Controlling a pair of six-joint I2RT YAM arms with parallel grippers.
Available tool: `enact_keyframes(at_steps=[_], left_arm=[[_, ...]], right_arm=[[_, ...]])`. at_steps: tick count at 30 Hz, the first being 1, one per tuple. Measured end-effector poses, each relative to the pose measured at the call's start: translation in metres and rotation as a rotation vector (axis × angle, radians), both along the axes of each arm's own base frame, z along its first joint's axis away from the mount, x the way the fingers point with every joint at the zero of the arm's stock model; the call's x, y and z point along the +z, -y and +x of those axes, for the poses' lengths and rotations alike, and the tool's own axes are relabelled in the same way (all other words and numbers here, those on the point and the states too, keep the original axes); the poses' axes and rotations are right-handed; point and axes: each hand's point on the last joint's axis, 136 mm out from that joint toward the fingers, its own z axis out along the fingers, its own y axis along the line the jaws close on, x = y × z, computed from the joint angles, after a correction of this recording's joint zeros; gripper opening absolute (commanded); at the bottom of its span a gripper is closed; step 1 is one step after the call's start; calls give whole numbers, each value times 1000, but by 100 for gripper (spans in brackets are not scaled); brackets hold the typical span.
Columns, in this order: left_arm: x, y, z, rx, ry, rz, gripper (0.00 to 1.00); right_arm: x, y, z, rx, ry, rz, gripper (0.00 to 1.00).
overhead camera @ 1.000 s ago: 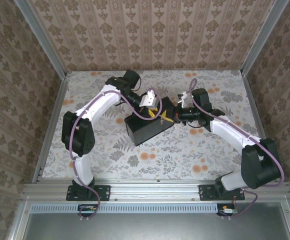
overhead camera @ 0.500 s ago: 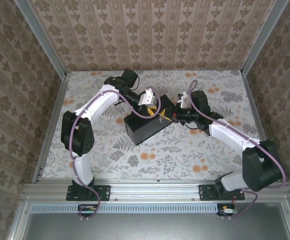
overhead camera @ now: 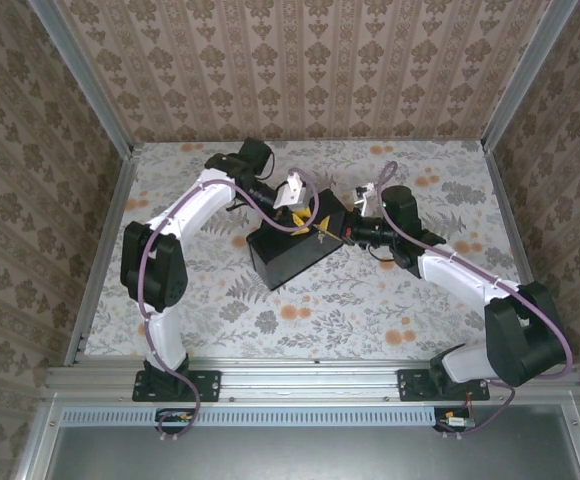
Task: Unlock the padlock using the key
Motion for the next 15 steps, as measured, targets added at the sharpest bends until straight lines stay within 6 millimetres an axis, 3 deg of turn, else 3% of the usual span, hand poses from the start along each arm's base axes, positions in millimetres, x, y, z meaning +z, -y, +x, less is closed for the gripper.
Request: enact_keyframes(at_steps=[8,15], left_arm=[[-1,-7,1,29,-43,16,17],[-4,-19,22,104,-15,48,17]], right_arm=[[-1,-9,0,-11,81,-94,0],[-9,-23,27,-92,-146,121,0]])
